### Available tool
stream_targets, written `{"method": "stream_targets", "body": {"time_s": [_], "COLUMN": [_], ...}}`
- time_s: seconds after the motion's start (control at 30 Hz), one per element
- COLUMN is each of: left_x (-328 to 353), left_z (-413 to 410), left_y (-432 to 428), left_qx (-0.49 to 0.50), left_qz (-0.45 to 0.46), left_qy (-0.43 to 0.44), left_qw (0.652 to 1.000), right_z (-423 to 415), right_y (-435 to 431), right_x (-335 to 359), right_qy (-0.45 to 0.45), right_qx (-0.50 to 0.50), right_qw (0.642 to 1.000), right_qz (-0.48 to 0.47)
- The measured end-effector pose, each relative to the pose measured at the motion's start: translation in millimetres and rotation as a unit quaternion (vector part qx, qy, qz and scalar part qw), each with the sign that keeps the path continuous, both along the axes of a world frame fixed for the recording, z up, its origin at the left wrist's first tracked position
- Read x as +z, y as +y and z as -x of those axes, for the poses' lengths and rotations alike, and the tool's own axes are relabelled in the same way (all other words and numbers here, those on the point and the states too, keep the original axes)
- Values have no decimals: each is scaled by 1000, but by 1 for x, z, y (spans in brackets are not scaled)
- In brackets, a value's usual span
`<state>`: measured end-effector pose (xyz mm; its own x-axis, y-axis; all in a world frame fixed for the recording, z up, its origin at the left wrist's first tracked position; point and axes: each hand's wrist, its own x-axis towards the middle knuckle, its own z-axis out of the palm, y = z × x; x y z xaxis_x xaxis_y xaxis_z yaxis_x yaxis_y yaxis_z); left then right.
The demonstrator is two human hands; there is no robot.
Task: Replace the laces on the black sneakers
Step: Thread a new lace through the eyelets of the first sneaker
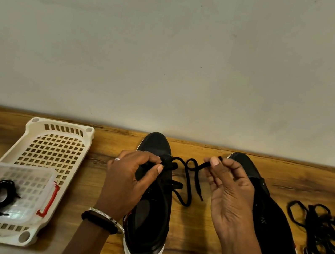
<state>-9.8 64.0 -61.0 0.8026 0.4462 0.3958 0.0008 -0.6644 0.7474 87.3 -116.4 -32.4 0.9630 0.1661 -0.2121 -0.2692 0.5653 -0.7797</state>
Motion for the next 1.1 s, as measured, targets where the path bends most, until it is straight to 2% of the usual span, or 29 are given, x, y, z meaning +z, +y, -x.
{"method": "stream_targets", "body": {"time_s": [0.13,0.23,0.37,0.53,0.6,0.67,0.73,0.83,0.93,1.03,1.1], "left_x": [3,7,14,11,11,12,13,15,14,13,13], "left_z": [6,13,23,25,24,23,24,25,25,25,25], "left_y": [11,20,25,25,24,23,24,26,30,32,33], "left_qx": [4,33,-25,-77,-76,-83,-79,-77,-77,-83,-87], "left_qz": [3,42,93,58,70,115,167,237,288,327,351], "left_qy": [30,20,58,91,97,107,119,139,153,166,170], "left_qw": [1000,998,994,991,990,984,975,958,942,927,917], "right_z": [-7,-7,1,17,22,25,28,32,33,33,32], "right_y": [-8,-13,-7,13,20,25,30,34,34,32,32], "right_x": [4,7,9,11,10,7,6,6,3,2,1], "right_qy": [-43,-72,-134,-196,-233,-274,-280,-271,-308,-311,-326], "right_qx": [-104,-114,-39,77,118,155,188,215,214,206,198], "right_qw": [993,991,984,960,937,905,887,877,853,856,845], "right_qz": [-19,10,109,185,232,288,316,334,363,358,375]}}
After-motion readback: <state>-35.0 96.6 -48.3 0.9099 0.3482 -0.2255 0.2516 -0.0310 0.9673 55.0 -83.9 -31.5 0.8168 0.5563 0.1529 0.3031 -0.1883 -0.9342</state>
